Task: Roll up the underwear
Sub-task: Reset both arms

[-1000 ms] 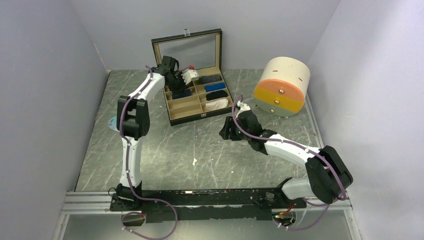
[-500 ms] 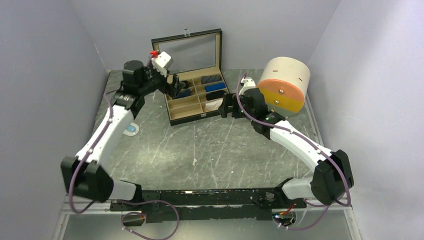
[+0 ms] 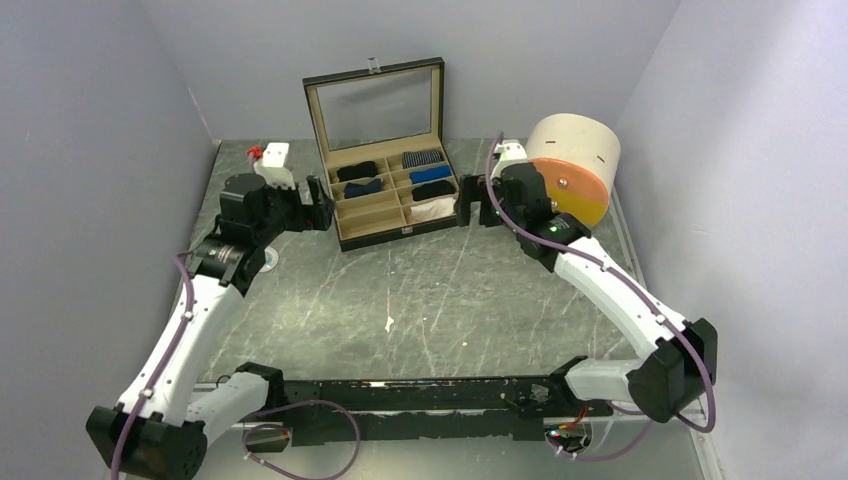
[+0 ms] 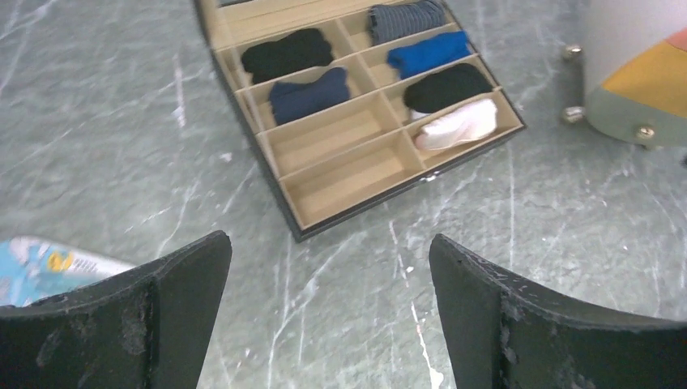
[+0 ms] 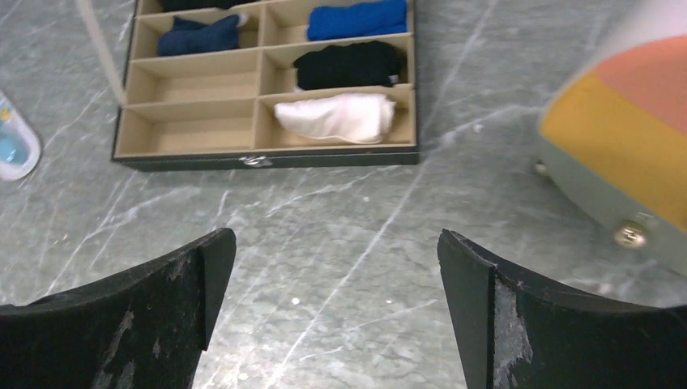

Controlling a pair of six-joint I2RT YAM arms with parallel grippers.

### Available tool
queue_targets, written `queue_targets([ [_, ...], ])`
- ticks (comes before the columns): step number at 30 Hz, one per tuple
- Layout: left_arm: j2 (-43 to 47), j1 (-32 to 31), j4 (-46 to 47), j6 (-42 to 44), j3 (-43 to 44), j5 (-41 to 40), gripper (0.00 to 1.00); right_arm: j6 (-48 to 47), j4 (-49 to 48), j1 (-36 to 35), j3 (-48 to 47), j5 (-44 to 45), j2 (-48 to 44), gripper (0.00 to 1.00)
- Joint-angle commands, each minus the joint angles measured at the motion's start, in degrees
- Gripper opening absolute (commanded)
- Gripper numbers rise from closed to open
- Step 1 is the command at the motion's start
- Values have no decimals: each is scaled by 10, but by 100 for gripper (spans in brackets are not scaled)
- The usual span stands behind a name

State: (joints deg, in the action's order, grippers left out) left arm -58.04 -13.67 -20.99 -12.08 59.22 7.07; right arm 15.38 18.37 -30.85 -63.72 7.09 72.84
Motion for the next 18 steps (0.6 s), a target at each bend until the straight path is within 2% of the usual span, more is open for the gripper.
queue_targets([
  [1, 43, 7, -70, -39, 2, -123, 97, -11, 19, 52, -32, 42, -31, 100],
  [4, 44, 22, -95, -31, 17, -154, 97, -3, 23, 131, -45, -24, -39, 100],
  [6, 34, 40, -110, -29, 32, -151, 97, -4, 18, 154, -52, -41, -47, 100],
  [8, 25, 66, -118, -35, 41, -137, 97, 5, 22, 164, -58, -29, -50, 100],
  [11, 32, 91, -109, -48, 34, -118, 97, -6, 28, 166, -66, -61, -50, 100],
  [18, 32, 95, -122, -51, 49, -106, 97, 17, 23, 166, -54, -68, -70, 100],
])
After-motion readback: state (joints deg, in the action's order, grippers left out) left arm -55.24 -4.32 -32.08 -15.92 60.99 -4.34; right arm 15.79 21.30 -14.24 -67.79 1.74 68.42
